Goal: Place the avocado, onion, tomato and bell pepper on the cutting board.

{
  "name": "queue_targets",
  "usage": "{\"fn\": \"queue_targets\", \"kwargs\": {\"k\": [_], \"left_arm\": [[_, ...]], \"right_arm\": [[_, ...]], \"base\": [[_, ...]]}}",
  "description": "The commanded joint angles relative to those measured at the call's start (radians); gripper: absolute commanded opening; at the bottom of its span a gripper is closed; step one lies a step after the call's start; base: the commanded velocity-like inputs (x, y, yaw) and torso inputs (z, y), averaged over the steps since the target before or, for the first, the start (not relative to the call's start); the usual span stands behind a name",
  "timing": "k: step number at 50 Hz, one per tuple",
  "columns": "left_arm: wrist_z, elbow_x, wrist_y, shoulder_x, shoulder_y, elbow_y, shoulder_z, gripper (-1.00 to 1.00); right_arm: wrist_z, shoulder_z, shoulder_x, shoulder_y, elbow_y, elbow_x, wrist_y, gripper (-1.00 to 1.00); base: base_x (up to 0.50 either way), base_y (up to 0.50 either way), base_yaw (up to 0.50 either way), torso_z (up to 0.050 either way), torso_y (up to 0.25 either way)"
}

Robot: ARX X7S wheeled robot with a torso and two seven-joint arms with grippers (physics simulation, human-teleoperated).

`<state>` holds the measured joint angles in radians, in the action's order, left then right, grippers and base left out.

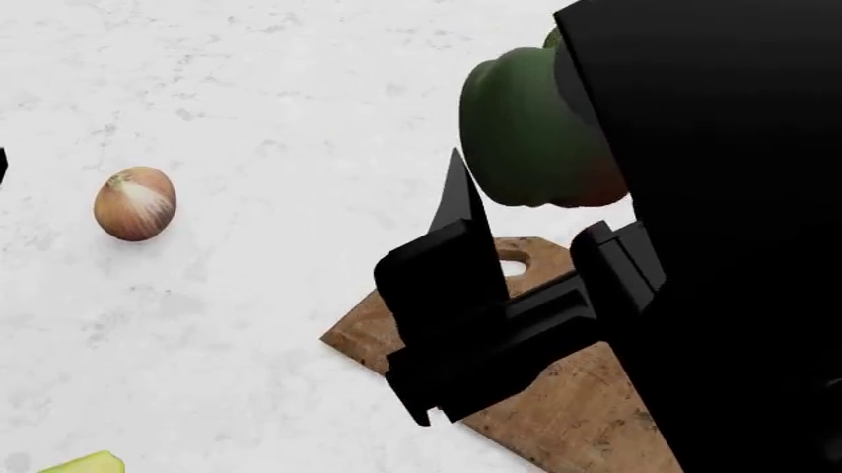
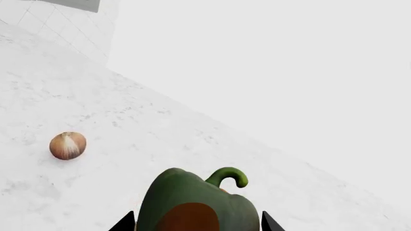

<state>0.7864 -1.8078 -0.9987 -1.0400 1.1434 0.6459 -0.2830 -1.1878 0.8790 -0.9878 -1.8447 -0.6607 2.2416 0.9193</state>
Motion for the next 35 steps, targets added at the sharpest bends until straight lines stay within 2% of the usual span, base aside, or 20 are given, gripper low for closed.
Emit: {"fn": "queue_targets", "kwargs": {"k": [1, 21, 35], "left_arm": [[0.004, 0.000, 0.002, 0.009, 0.015, -0.012, -0.009, -1.00], [-0.028, 0.047, 0.011, 0.017, -0.013, -0.010, -0.009, -1.00], [-0.033, 0.045, 0.022, 0.003, -0.023, -0.007, 0.003, -1.00]], "right_arm": [[0.045, 0.021, 0.007, -0.038, 0.087, 0.000, 0.097, -1.00], [0.160, 0.106, -0.031, -0.007, 0.246, -0.019, 0.276, -1.00], [0.295, 0.083, -0.108, 0.105, 0.294, -0.174, 0.274, -1.00]], "base": [[0.00, 0.00, 0.00, 0.000, 0.000], [0.00, 0.00, 0.00, 0.000, 0.000], [0.00, 0.00, 0.00, 0.000, 0.000]]}}
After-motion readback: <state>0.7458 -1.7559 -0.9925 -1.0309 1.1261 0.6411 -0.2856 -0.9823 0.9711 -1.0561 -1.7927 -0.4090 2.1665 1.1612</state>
